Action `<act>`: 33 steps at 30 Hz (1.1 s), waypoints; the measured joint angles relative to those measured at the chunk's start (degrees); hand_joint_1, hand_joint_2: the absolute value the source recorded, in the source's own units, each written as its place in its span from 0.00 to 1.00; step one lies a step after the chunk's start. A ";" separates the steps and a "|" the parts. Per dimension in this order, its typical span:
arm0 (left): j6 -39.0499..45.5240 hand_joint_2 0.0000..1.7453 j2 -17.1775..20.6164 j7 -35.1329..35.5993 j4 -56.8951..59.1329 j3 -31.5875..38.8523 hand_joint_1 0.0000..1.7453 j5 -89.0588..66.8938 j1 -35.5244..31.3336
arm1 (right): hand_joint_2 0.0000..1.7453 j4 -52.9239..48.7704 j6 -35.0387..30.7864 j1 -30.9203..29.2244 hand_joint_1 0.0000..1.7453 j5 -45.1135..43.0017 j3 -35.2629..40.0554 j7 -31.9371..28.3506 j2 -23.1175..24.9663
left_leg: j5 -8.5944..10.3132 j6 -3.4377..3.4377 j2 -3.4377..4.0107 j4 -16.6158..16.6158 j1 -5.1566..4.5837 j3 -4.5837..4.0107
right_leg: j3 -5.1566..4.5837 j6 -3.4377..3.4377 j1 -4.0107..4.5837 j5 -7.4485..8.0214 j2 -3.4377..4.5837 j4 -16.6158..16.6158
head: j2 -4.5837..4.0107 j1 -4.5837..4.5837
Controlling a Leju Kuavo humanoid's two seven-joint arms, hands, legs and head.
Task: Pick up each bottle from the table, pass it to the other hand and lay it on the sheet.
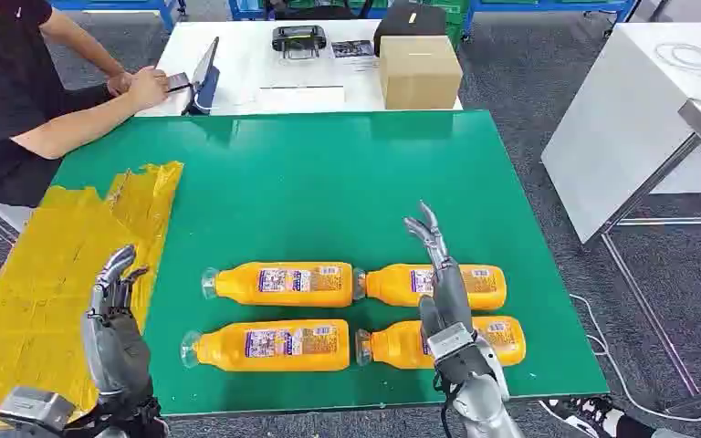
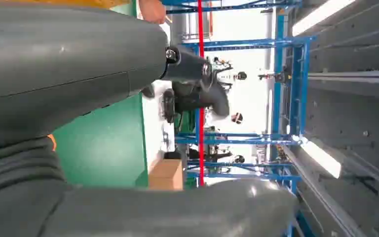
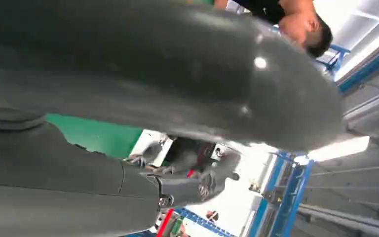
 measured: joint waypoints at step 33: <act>-3.56 0.00 0.96 0.26 6.32 0.72 0.00 -1.25 -3.77 | 1.00 18.64 12.35 -19.96 0.00 8.61 29.18 19.61 -6.08 | 0.25 -0.01 -0.02 0.00 0.03 -0.26 | -0.16 0.01 0.06 0.07 -0.02 0.02 | 0.00 0.02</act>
